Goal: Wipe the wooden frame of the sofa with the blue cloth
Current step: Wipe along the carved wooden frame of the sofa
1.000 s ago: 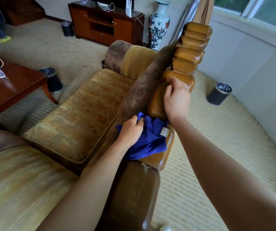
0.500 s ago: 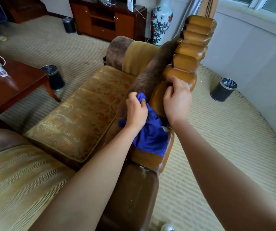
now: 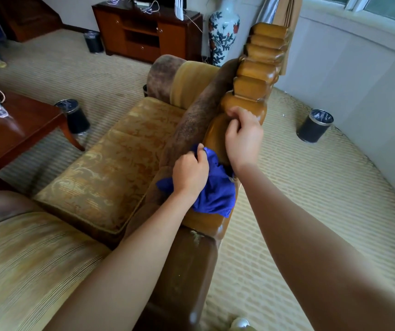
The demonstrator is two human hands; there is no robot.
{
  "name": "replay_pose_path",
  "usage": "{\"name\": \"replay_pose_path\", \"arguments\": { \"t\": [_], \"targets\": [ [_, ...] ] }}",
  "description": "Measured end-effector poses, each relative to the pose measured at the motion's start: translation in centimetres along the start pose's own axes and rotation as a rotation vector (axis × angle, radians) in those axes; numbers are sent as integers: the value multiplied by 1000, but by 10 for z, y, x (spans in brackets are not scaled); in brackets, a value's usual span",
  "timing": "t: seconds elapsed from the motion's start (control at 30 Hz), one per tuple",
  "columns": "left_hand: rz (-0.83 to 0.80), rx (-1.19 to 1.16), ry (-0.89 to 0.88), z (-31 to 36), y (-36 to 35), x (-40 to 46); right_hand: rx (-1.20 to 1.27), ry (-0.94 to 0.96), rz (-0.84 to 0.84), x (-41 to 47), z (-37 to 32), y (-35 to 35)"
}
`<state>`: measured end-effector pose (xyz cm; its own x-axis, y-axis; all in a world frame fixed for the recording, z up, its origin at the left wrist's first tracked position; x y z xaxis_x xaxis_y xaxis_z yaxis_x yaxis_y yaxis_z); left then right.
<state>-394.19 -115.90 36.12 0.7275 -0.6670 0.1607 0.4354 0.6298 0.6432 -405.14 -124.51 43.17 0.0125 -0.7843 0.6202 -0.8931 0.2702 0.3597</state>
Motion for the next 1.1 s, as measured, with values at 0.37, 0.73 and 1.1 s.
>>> {"name": "replay_pose_path", "arguments": {
  "t": [0.37, 0.73, 1.1],
  "targets": [
    [92, 389, -223, 7, 11, -47, 173, -26, 11, -39, -1, 23],
    [-33, 308, -833, 35, -12, -71, 205, -215, 119, -34, 28, 82],
    [-48, 210, -692, 29, -9, -77, 103, -309, -100, -96, 34, 70]
  ]
}}
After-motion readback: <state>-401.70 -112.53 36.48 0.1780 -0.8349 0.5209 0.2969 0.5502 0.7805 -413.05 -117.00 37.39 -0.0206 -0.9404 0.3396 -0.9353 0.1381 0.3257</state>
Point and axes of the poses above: each hand's wrist, its own x-axis towards the middle knuckle, its own y-axis out of the back of the hand, z = x × y, the point moved 7 cm from there along x, towards the middle knuckle, and after that the axes turned 6 degrees about z, right-handed, at the moved point
